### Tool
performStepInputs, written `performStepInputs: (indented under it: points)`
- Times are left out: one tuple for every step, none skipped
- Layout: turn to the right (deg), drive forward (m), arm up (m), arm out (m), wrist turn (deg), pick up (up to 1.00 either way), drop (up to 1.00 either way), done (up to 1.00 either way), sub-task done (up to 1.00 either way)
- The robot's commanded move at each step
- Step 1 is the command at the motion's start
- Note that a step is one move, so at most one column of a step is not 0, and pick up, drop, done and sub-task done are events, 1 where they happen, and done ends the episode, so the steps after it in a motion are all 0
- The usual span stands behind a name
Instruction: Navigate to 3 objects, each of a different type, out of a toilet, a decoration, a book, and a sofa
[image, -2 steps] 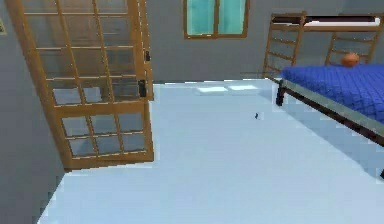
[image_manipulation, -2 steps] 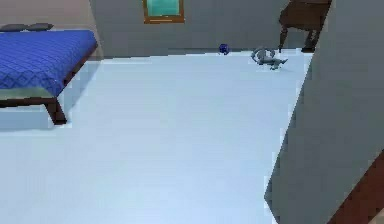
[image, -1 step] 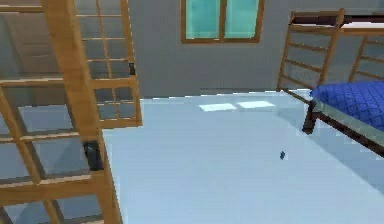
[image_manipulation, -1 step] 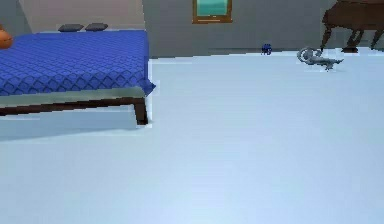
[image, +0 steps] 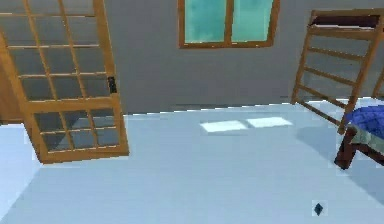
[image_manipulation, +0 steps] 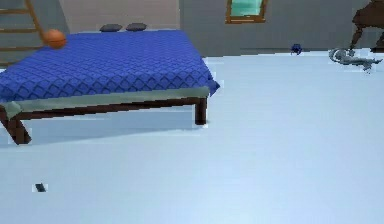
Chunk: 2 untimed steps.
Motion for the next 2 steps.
performStepInputs:
  points:
    - [-12.0, 0.00, 0.00, 0.00, 0.0, 0.00, 0.00, 0.00, 0.00]
    - [0.0, 0.05, 0.00, 0.00, 0.0, 0.00, 0.00, 0.00, 0.00]
